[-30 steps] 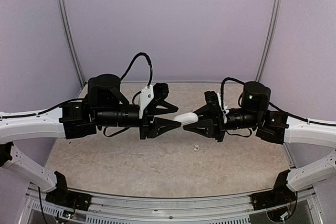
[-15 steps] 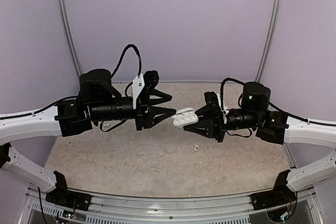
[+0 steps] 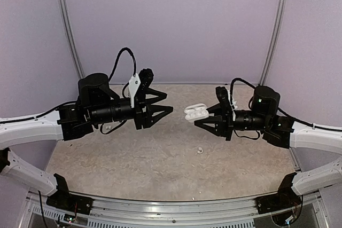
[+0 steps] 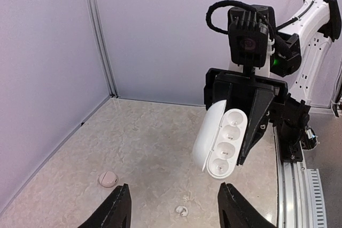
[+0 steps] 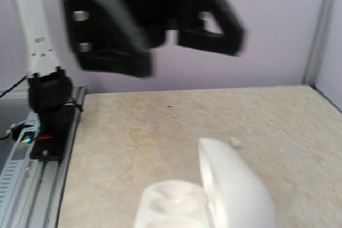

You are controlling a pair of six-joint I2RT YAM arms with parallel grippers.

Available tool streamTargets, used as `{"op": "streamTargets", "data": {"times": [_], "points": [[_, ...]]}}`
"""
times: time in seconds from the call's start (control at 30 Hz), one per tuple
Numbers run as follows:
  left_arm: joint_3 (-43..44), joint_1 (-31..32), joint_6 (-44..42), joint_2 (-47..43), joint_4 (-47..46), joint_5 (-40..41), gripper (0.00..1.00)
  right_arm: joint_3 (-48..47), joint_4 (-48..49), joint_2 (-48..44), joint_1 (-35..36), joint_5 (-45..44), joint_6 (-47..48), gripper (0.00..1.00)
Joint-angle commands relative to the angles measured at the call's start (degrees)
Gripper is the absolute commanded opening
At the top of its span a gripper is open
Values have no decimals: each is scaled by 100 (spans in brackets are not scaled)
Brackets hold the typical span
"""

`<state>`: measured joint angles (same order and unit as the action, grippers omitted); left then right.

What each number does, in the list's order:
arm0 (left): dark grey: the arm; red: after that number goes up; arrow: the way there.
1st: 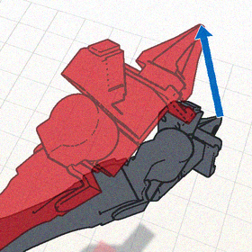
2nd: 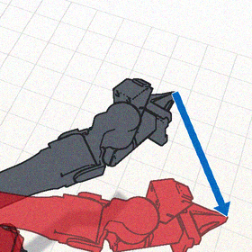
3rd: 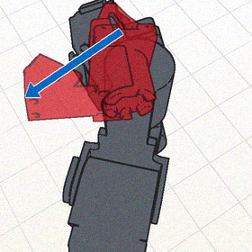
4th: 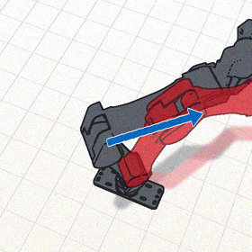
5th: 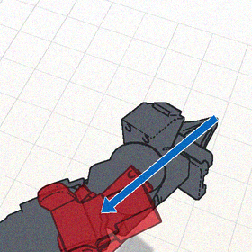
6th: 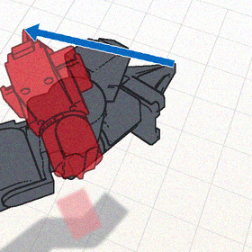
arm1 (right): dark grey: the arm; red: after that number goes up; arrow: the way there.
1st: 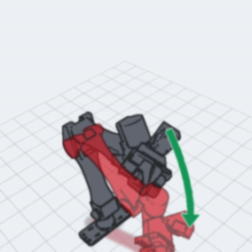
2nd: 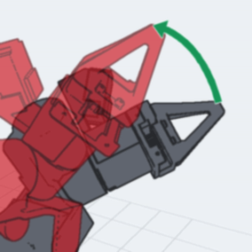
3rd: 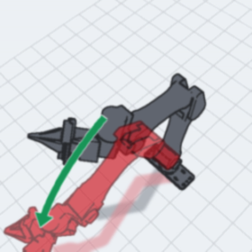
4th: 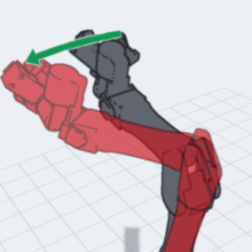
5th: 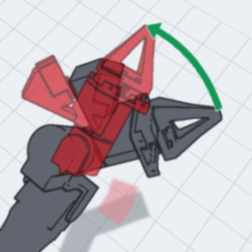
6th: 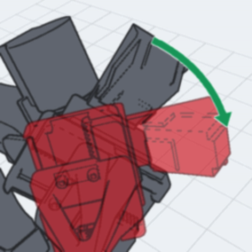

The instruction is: Insert the wireless bluetooth earbuds into the charging case

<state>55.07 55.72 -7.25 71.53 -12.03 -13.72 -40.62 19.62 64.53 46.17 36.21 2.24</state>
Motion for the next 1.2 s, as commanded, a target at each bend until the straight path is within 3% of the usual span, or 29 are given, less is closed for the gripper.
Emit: {"op": "streamTargets", "data": {"times": [0.0,0.3,0.53,0.7,1.17], "points": [[-133,91,74,295,-223,177,55,222,293,-275,-333,-282,-620,0],[572,591,239,1970,55,643,43,598,15,-805,-1134,-830,-1182,0],[1372,916,1056,3304,-23,373,34,739,-227,-1077,-1489,-1151,-1354,0],[2128,946,1496,4207,509,442,30,783,-347,-1181,-1584,-1171,-1366,0],[2720,710,2620,5152,978,502,23,819,-362,-1216,-1621,-1051,-1307,1]]}}
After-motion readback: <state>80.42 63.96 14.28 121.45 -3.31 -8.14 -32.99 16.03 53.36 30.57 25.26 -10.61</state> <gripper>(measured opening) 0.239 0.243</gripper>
